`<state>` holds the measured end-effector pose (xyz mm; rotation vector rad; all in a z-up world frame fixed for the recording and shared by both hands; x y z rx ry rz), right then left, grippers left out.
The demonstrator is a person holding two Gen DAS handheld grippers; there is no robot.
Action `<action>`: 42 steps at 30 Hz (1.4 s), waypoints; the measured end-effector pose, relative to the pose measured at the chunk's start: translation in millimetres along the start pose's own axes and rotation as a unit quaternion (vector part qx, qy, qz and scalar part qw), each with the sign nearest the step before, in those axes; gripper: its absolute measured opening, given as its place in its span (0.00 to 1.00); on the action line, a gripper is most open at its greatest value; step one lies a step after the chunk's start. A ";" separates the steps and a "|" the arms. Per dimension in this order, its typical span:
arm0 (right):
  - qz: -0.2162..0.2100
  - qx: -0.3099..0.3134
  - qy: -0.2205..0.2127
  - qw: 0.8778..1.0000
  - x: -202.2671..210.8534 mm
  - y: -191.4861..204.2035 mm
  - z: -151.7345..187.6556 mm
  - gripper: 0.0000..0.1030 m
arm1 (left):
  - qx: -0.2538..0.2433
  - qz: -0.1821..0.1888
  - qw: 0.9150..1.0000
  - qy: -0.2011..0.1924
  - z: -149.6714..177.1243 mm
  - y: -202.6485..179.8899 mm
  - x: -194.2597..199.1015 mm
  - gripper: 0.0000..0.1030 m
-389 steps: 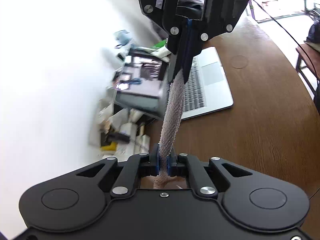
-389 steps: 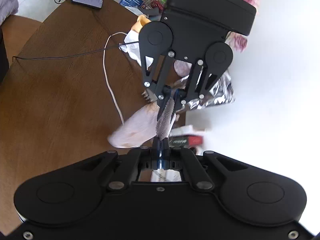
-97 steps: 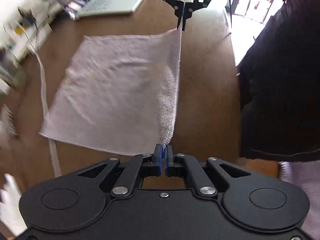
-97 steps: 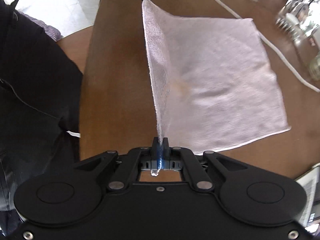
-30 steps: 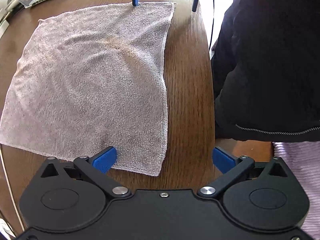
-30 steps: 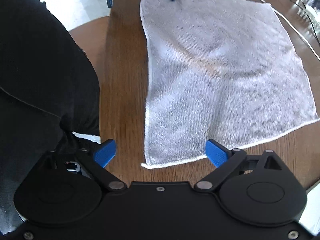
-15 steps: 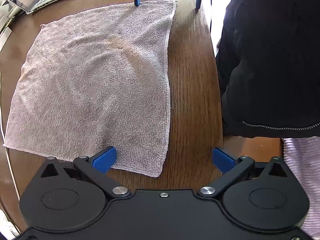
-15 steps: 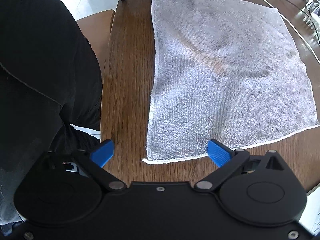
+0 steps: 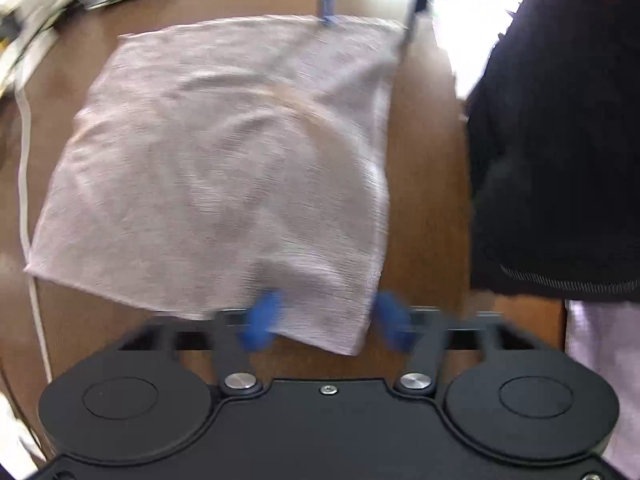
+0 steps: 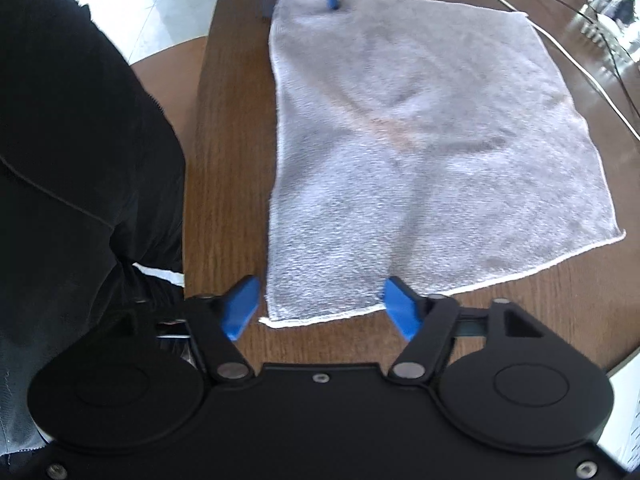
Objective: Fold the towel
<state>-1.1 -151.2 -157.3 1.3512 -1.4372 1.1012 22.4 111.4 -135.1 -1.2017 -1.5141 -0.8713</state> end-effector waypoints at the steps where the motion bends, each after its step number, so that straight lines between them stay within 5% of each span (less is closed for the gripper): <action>1: 0.003 -0.003 -0.001 1.000 0.9 -1.0 0.0 0.49 | 0.000 -0.001 1.000 0.001 -2.2 2.1 -0.8 0.07; 2: 0.005 -0.006 -0.002 1.000 1.8 -2.0 -0.1 0.39 | -0.005 0.000 1.000 0.002 -3.4 1.0 -1.5 0.07; 3: 0.008 -0.008 -0.003 1.000 2.7 -3.0 -0.1 0.04 | -0.009 0.000 1.000 0.005 -3.7 -0.4 -2.0 0.07; 14: 0.021 -0.036 -0.023 0.999 14.8 -16.8 2.4 0.04 | -0.001 -0.001 1.000 -0.002 -1.0 15.3 8.6 0.05; 21: 0.047 -0.040 -0.046 0.997 46.7 -34.4 -6.6 0.04 | 0.017 -0.036 0.999 -0.017 -6.1 35.6 32.8 0.05; 31: 0.091 -0.060 -0.040 0.993 61.6 -116.0 -6.7 0.04 | 0.024 -0.095 0.994 -0.047 -54.2 112.9 54.6 0.05; 42: 0.061 -0.115 -0.014 0.991 27.9 -197.3 8.4 0.04 | 0.031 -0.076 0.997 -0.009 -87.5 174.4 20.4 0.05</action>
Point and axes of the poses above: each gripper's, at about its wrist camera, not at the fingertips, and x roughly against the way its jaws point, y to its left, z to its underside, the point moved 2 cm from there along -x, roughly the way its jaws point, and after that the axes turned 12 degrees about x, right-handed, at the moved point
